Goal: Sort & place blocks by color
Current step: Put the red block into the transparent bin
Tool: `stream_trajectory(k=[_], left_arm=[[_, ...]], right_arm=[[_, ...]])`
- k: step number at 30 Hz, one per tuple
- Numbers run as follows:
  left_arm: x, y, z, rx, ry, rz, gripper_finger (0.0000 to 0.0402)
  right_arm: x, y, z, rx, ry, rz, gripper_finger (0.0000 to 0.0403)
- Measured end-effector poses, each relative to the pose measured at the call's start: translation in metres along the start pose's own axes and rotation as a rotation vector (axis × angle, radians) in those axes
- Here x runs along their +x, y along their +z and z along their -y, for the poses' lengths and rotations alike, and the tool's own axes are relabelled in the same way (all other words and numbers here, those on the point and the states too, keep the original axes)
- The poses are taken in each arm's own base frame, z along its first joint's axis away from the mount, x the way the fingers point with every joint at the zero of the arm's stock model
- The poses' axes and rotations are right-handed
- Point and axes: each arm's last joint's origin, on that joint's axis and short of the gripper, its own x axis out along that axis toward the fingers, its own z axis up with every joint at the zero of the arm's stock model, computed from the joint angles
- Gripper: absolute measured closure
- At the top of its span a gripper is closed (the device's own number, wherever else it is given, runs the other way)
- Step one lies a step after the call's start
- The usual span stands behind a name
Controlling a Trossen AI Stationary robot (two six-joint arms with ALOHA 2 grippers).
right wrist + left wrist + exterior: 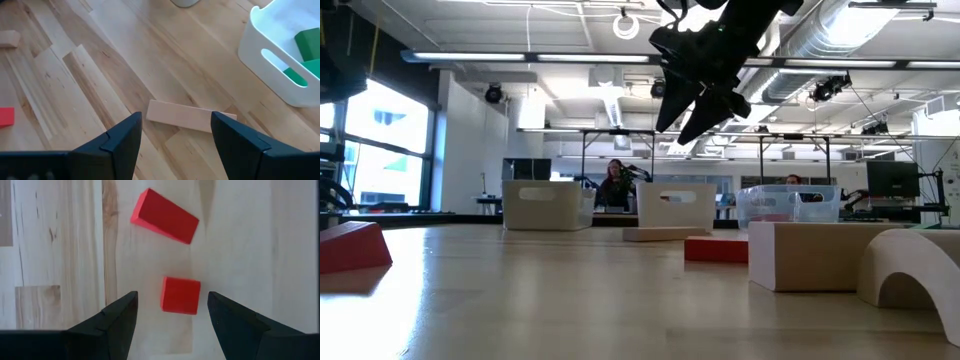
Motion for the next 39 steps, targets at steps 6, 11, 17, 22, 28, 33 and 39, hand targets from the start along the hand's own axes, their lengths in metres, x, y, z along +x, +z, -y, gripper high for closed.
stream_trajectory(k=[6, 11, 17, 22, 28, 33, 39], left_arm=[[0.010, -0.001, 0.003, 0.007, 0.019, -0.023, 0.0174], [0.017, 0.002, 0.009, 0.016, -0.013, -0.013, 0.0174], [0.026, 0.001, 0.010, 0.023, 0.010, -0.035, 0.0174], [0.033, -0.001, 0.011, 0.022, 0.022, -0.063, 0.0174], [0.037, -0.001, 0.011, 0.014, 0.032, -0.072, 0.0182], [0.038, -0.002, 0.011, 0.019, 0.036, -0.075, 0.0227], [0.045, -0.003, 0.013, 0.052, 0.041, -0.105, 0.0277]], right_arm=[[0.000, 0.000, 0.000, 0.000, 0.001, -0.001, 0.0181], [0.000, 0.000, 0.000, -0.001, -0.001, -0.003, 0.0181], [0.000, 0.000, 0.000, -0.007, 0.005, -0.008, 0.0181], [0.000, -0.001, 0.000, -0.011, 0.002, -0.016, 0.0181], [0.000, -0.002, 0.001, -0.013, -0.004, -0.025, 0.0181], [0.000, -0.002, 0.001, -0.014, -0.005, -0.028, 0.0181], [0.000, -0.002, 0.001, -0.031, -0.005, -0.028, 0.0181]])
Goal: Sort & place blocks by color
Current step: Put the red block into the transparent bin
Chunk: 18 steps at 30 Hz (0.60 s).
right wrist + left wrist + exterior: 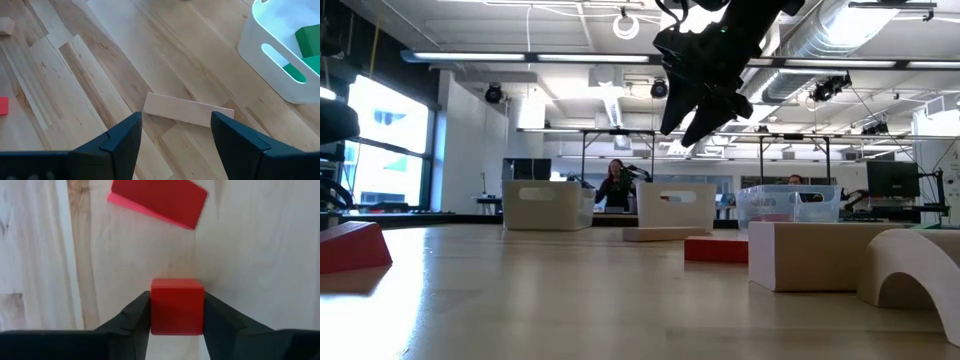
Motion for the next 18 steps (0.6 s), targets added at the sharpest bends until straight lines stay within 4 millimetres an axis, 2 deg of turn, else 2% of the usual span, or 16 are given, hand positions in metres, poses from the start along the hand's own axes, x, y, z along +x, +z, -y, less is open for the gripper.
stream_trajectory(k=[3, 8, 14, 18], left_arm=[[0.002, 0.000, 0.001, -0.023, 0.000, -0.002, 0.0292], [-0.005, 0.003, -0.001, -0.089, -0.037, 0.019, 0.0293], [-0.024, 0.014, -0.013, -0.210, -0.062, 0.122, 0.0292], [-0.039, 0.026, -0.028, -0.293, -0.078, 0.226, 0.0292]], right_arm=[[0.000, 0.000, 0.000, -0.002, -0.001, -0.002, 0.0181], [0.000, -0.001, -0.001, -0.003, 0.012, -0.010, 0.0181], [-0.002, -0.003, -0.008, -0.035, 0.096, -0.040, 0.0181], [-0.004, -0.007, -0.020, -0.104, 0.182, -0.039, 0.0181]])
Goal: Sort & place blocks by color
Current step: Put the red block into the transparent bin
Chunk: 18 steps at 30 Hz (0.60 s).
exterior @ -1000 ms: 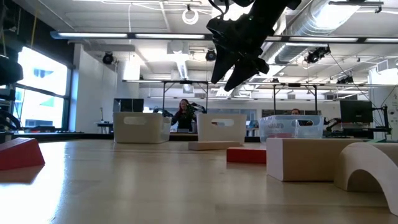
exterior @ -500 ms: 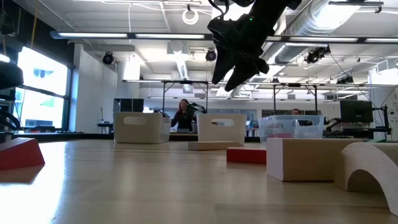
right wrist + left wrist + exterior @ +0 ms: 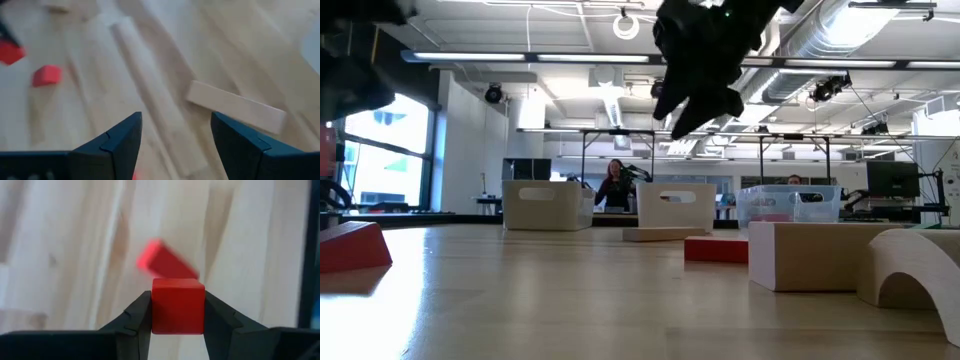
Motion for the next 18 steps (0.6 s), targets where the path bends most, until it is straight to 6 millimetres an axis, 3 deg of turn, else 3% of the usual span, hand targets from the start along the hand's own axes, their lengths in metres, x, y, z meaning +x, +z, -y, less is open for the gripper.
stream_trajectory(k=[13, 18], left_arm=[[-0.029, 0.062, -0.039, -0.240, -0.091, 0.293, 0.0292], [-0.033, 0.079, -0.058, -0.268, -0.109, 0.318, 0.0292]], right_arm=[[-0.007, -0.003, -0.045, -0.299, 0.188, 0.170, 0.0181], [-0.011, 0.003, -0.054, -0.392, 0.216, 0.280, 0.0181]])
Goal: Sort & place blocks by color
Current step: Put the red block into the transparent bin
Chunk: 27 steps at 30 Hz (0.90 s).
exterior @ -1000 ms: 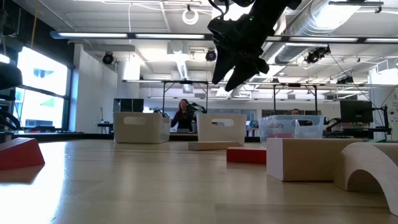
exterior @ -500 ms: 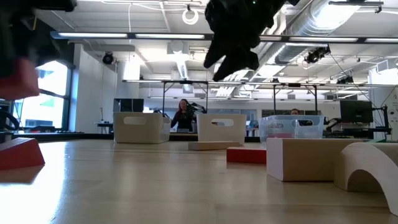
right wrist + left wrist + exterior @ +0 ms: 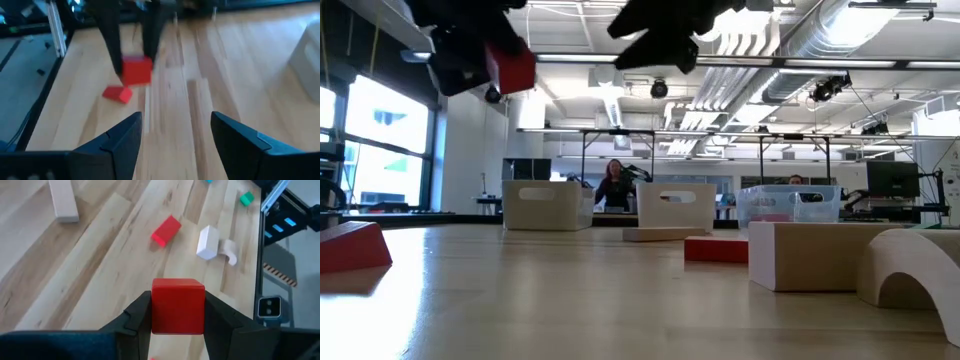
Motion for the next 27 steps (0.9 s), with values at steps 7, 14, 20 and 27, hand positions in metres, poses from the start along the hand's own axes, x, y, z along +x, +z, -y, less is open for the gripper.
stream_trajectory(k=[7, 14, 20, 27], left_arm=[[0.004, 0.025, -0.026, -0.022, -0.012, -0.019, 0.0292], [0.006, 0.051, -0.050, -0.085, -0.112, -0.015, 0.0292], [0.003, 0.075, -0.069, -0.119, -0.231, 0.047, 0.0291], [-0.003, 0.095, -0.095, -0.207, -0.285, 0.098, 0.0291]], right_arm=[[0.000, 0.007, -0.001, -0.080, -0.009, 0.072, 0.0181], [-0.001, 0.012, 0.001, -0.161, -0.085, 0.135, 0.0181], [-0.005, 0.021, 0.002, -0.198, -0.165, 0.212, 0.0181], [-0.028, 0.033, 0.004, -0.185, -0.253, 0.280, 0.0181]])
